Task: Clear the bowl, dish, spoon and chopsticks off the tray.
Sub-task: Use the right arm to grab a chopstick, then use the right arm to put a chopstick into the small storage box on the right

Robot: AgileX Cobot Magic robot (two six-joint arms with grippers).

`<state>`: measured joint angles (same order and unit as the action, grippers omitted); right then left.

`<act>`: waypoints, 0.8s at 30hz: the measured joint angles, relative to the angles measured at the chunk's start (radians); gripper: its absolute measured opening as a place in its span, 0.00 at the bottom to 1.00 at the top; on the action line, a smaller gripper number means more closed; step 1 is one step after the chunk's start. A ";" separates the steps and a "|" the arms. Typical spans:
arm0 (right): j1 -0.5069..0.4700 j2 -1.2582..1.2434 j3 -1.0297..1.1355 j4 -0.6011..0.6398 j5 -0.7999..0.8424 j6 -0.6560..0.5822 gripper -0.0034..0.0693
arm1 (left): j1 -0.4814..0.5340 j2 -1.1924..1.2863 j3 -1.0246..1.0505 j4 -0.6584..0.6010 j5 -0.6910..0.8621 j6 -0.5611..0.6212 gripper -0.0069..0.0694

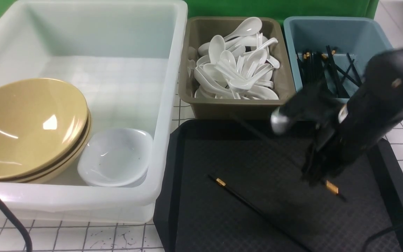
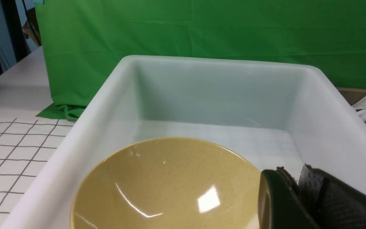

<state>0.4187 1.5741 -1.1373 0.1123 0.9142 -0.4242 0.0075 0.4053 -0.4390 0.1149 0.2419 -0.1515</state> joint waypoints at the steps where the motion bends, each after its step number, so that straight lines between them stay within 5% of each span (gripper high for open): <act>1: -0.026 -0.043 -0.050 0.003 -0.032 -0.021 0.15 | 0.000 0.000 0.000 0.000 0.000 0.000 0.17; 6: -0.149 -0.043 -0.116 0.003 -0.297 -0.015 0.15 | 0.000 0.000 0.000 0.000 0.000 0.000 0.17; 9: -0.248 0.042 -0.124 0.003 -0.560 0.101 0.15 | 0.000 0.000 0.000 0.000 0.000 0.000 0.17; 12: -0.300 0.143 -0.156 0.002 -0.629 0.168 0.17 | 0.000 0.000 0.000 -0.008 0.000 0.000 0.17; 15: -0.325 0.242 -0.219 0.002 -0.572 0.198 0.26 | 0.000 0.000 0.000 -0.011 0.000 0.000 0.17; 20: -0.314 0.285 -0.392 0.002 -0.170 0.218 0.54 | 0.000 0.000 0.004 -0.011 0.004 0.000 0.17; 24: -0.224 0.202 -0.389 0.041 -0.050 0.193 0.59 | 0.000 0.000 0.036 -0.015 -0.033 0.000 0.17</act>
<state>0.1950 1.7764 -1.5266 0.1536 0.8643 -0.2308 0.0075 0.4053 -0.4034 0.0997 0.2087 -0.1515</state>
